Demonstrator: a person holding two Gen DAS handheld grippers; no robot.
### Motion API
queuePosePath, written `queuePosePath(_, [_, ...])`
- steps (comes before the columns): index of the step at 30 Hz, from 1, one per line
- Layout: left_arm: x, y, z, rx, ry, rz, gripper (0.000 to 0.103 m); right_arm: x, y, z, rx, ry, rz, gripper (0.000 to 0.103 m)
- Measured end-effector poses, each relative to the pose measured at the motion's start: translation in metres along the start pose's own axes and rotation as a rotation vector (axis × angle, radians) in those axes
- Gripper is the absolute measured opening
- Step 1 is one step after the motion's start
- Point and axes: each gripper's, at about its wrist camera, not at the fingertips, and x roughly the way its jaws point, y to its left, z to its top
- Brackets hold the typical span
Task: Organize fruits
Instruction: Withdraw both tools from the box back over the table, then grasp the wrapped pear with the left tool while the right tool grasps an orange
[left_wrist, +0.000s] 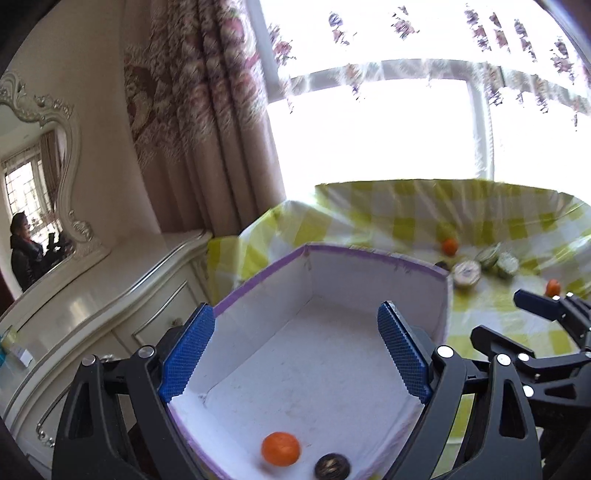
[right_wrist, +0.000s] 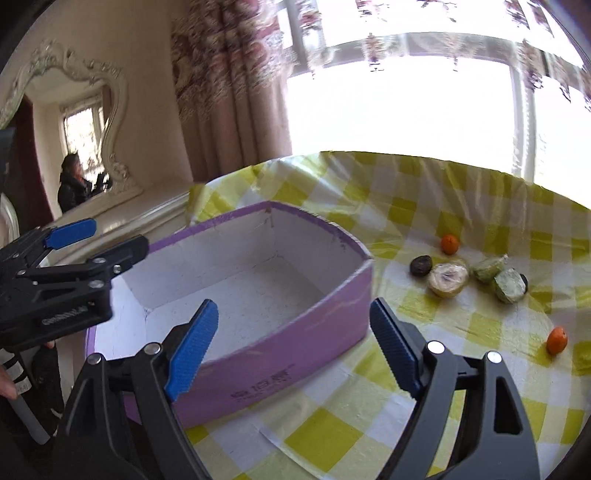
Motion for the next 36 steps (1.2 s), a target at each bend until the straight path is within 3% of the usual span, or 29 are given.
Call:
queuePosePath(3, [-0.018,-0.048,0.012,0.037,-0.130,-0.171,0.087,-0.011,-0.083,-0.013,0.232,0.010,-0.130,0.091])
queuePosePath(6, [-0.006,-0.101,0.009,0.056,-0.165,-0.409,0.087,-0.021,-0.148,-0.035,0.322,0.037,-0.318,0.091])
queuePosePath(8, [0.022,-0.138,0.001,0.055,-0.100,-0.543,0.087,-0.024,-0.185,-0.051,0.357,0.059,-0.431,0.091])
queuePosePath(10, [0.059,-0.171,-0.010,0.023,0.015,-0.655,0.087,-0.024,-0.216,-0.062,0.411,0.080,-0.470,0.091])
queuePosePath(14, [0.132,-0.219,-0.033,0.006,0.181,-0.630,0.087,-0.007,-0.258,-0.064,0.465,0.129,-0.490,0.091])
queuePosePath(17, [0.167,-0.237,-0.045,0.018,0.256,-0.598,0.086,0.015,-0.278,-0.052,0.439,0.179,-0.536,0.090])
queuePosePath(19, [0.182,-0.237,-0.052,0.017,0.315,-0.597,0.086,0.033,-0.288,-0.043,0.406,0.204,-0.553,0.083])
queuePosePath(25, [0.188,-0.227,-0.054,-0.037,0.342,-0.643,0.088,0.066,-0.295,-0.028,0.309,0.269,-0.648,0.060])
queuePosePath(27, [0.194,-0.230,-0.054,-0.036,0.357,-0.632,0.088,0.070,-0.291,-0.026,0.282,0.275,-0.673,0.044])
queuePosePath(32, [0.220,-0.238,-0.046,-0.072,0.399,-0.563,0.088,0.073,-0.287,-0.024,0.257,0.284,-0.703,0.041])
queuePosePath(36, [0.246,-0.242,-0.034,-0.125,0.410,-0.492,0.088,0.068,-0.291,-0.024,0.285,0.272,-0.673,0.041])
